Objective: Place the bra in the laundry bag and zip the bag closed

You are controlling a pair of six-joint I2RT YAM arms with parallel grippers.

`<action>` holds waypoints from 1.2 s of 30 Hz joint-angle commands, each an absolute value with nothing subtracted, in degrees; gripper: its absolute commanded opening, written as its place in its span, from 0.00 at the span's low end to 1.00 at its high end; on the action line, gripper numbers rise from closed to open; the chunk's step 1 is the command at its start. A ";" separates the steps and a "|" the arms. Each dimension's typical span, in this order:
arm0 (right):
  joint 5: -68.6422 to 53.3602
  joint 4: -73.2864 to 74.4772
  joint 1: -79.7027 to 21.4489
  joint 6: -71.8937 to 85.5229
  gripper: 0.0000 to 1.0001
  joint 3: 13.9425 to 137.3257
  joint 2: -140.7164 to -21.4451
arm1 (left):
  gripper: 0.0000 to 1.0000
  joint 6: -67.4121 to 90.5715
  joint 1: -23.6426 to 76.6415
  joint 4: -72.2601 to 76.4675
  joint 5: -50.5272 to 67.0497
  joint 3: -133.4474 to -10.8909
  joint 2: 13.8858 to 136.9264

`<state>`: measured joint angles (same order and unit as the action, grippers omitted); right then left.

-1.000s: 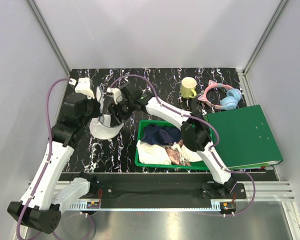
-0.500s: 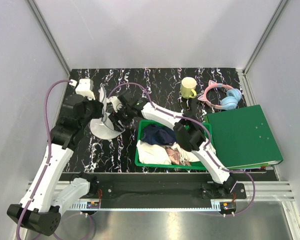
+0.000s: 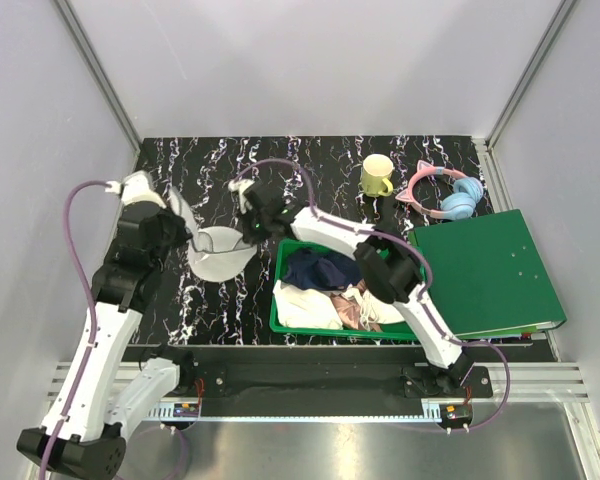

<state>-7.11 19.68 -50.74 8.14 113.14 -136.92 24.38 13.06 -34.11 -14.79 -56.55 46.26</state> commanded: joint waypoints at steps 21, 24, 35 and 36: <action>-30.41 3.52 -42.19 29.26 0.00 108.99 -129.64 | 0.81 33.41 -7.56 -42.80 13.60 -58.00 55.51; -33.12 3.17 -41.84 31.10 0.00 109.33 -130.25 | 0.64 30.94 -7.47 -40.00 20.03 -60.55 65.37; -41.92 4.13 -40.52 31.82 0.03 111.97 -132.45 | 0.74 28.54 -4.22 -35.96 25.59 -62.23 74.35; -42.10 4.13 -40.52 31.47 0.03 111.97 -132.36 | 0.75 29.78 -4.13 -34.03 25.23 -61.27 73.92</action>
<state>-38.17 5.58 -40.99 31.99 109.49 -132.22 27.16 -4.32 -38.98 22.59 -60.53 72.60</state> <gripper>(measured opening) 0.030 0.745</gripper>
